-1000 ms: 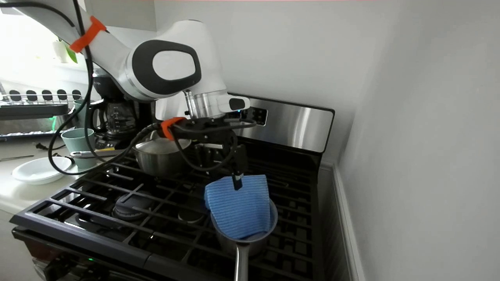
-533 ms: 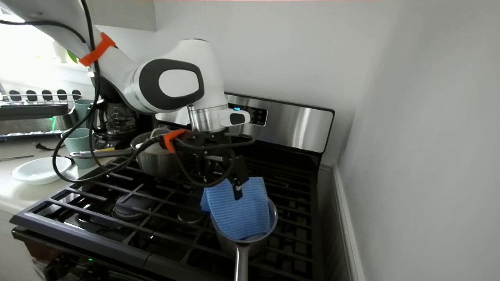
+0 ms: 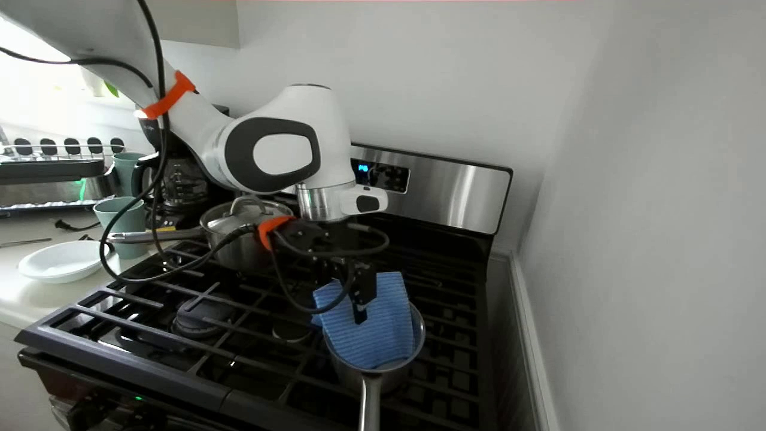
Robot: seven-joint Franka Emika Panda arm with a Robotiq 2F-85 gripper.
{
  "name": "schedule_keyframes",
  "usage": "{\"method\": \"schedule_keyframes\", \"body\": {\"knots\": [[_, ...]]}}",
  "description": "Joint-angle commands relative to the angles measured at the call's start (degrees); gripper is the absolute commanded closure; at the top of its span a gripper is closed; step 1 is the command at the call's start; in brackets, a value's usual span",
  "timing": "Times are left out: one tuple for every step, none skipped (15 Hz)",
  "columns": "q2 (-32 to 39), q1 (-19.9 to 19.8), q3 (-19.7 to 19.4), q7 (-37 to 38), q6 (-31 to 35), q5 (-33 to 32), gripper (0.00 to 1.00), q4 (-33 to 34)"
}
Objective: Use the blue paper towel to move the right pot backwards
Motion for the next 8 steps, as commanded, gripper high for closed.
{"method": "schedule_keyframes", "body": {"knots": [[1.89, -0.68, 0.51, 0.64, 0.99, 2.79, 0.59, 1.65], [2.09, -0.71, 0.55, 0.56, 1.07, 3.29, 0.67, 1.75], [2.18, -0.72, 0.57, 0.50, 1.16, 3.67, 0.73, 1.79], [2.34, -0.73, 0.57, 0.47, 1.25, 3.96, 0.81, 1.89], [2.42, -0.73, 0.58, 0.41, 1.21, 4.18, 0.88, 2.03], [2.58, -0.72, 0.56, 0.44, 1.19, 4.26, 0.94, 2.28], [2.64, -0.70, 0.49, 0.47, 1.18, 4.26, 0.99, 2.41], [2.63, -0.66, 0.51, 0.50, 1.16, 4.41, 1.00, 2.49]]}}
